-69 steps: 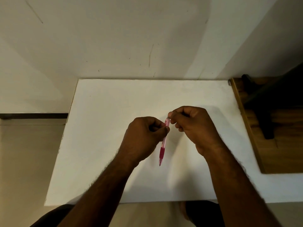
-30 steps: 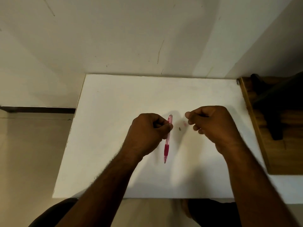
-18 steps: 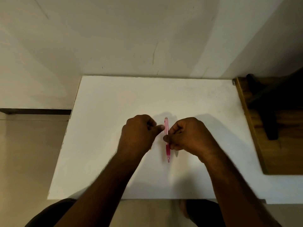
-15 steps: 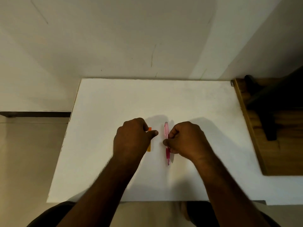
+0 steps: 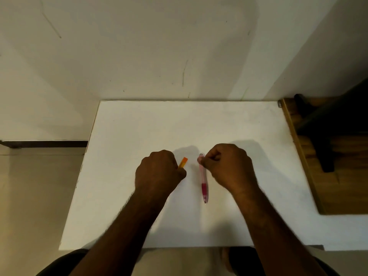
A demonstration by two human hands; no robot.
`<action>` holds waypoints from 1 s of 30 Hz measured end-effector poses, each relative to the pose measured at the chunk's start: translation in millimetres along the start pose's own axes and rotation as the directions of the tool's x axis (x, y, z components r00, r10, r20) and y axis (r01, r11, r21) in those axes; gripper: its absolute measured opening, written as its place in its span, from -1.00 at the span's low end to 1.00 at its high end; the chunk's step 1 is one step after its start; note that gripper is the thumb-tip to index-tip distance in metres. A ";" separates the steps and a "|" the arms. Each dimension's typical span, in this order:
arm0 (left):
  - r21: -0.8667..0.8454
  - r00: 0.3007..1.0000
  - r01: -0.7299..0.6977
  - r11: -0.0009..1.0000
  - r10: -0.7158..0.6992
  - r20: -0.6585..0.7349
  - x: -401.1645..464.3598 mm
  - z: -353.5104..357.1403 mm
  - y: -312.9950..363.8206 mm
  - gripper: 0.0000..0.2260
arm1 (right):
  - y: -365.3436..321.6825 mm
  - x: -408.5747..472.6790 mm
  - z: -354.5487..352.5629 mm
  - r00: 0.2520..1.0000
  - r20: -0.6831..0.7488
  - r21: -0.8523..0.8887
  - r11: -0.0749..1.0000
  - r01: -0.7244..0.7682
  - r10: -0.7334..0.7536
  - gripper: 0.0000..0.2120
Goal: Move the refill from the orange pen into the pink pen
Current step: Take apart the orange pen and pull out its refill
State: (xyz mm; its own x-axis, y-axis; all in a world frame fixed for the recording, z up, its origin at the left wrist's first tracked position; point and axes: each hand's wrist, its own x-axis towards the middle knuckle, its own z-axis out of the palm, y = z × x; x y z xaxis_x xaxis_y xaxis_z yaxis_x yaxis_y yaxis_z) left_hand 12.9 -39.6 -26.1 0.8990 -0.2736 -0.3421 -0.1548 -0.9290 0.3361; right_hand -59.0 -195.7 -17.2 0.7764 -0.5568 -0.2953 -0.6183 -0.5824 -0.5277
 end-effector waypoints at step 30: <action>-0.210 0.945 -0.307 0.928 0.271 -0.183 -12.1 -36.6 -10.3 -0.81 | -26.4 -17.0 45.0 0.981 0.060 -0.076 0.979 0.191 -0.186 -0.85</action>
State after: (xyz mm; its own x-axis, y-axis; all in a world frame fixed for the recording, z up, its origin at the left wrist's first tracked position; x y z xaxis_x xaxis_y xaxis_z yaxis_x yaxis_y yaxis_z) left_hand 18.6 -17.6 6.7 0.8823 -0.4652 -0.0717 -0.3340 -0.7261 0.6010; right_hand -50.4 -144.2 -34.1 0.8839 -0.4022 -0.2388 -0.4665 -0.7211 -0.5122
